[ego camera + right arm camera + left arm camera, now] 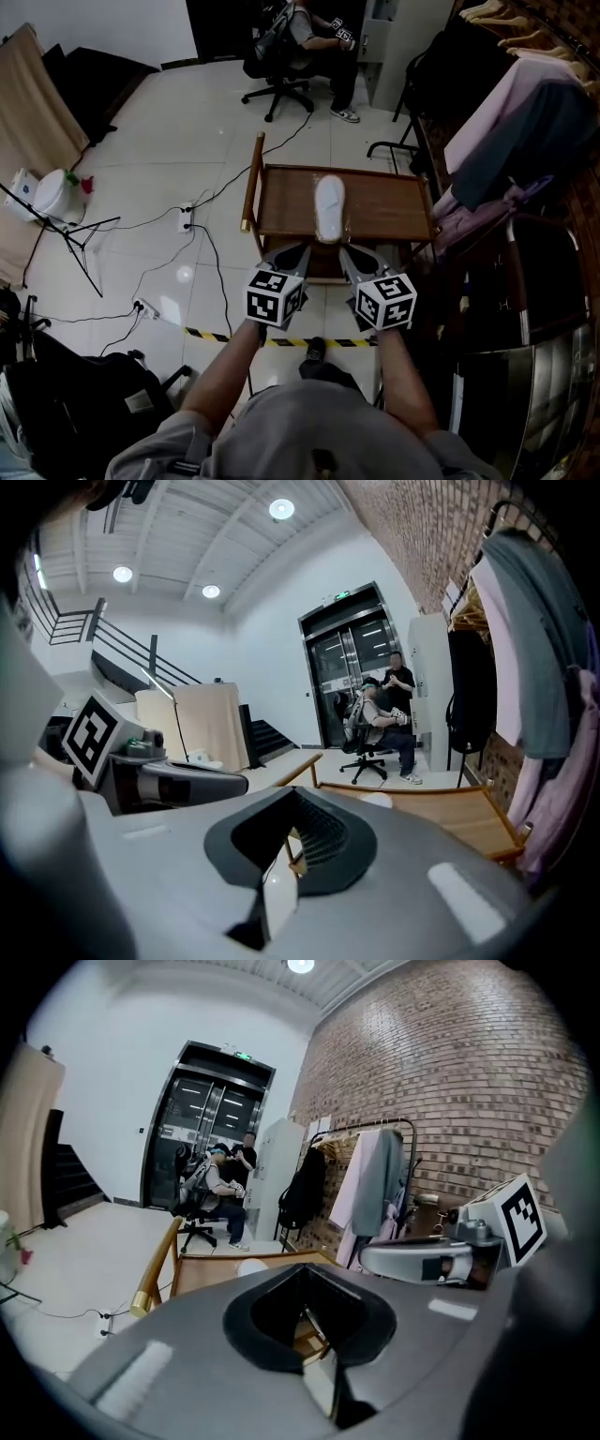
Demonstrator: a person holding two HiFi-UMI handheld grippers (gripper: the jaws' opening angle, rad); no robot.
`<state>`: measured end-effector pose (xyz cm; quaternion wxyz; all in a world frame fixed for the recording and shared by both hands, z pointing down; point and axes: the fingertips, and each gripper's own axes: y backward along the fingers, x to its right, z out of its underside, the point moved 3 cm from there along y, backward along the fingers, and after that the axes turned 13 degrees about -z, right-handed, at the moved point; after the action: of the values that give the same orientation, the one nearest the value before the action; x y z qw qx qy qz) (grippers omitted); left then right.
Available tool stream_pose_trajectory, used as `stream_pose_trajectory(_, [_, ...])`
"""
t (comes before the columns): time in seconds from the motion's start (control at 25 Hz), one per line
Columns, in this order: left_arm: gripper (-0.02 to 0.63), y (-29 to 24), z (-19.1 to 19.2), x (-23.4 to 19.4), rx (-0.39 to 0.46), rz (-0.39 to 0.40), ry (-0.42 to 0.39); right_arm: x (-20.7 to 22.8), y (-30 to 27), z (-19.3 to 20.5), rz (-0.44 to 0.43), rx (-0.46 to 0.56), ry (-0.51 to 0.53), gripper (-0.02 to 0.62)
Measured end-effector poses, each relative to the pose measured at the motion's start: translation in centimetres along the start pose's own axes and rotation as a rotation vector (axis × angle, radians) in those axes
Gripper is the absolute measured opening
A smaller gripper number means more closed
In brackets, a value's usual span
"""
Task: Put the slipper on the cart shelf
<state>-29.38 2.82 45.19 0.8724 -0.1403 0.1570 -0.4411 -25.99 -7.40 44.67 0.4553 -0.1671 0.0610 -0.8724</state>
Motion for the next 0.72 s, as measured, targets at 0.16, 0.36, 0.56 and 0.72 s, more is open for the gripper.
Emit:
stream_pose_trajectory(0.16, [0.008, -3.8, 0.0, -0.6, -0.031, -0.02, 0.019, 3.8, -2.4, 0.2, -0.006, -0.024, -0.028, 0.005])
stream_pose_trajectory(0.36, [0.008, -6.9, -0.5, -2.3, -0.065, -0.017, 0.019, 6.4, -5.6, 0.4, 0.003, -0.06, -0.051, 0.007])
stream_pose_trajectory(0.56, [0.008, -11.0, 0.1, -4.9, -0.104, 0.025, 0.004, 8.7, -9.0, 1.1, 0.045, -0.099, -0.07, 0.054])
stream_pose_trajectory(0.72, [0.008, -13.9, 1.1, -6.4, -0.153, 0.085, -0.008, 11.1, -11.2, 2.4, 0.138, -0.139, -0.129, 0.104])
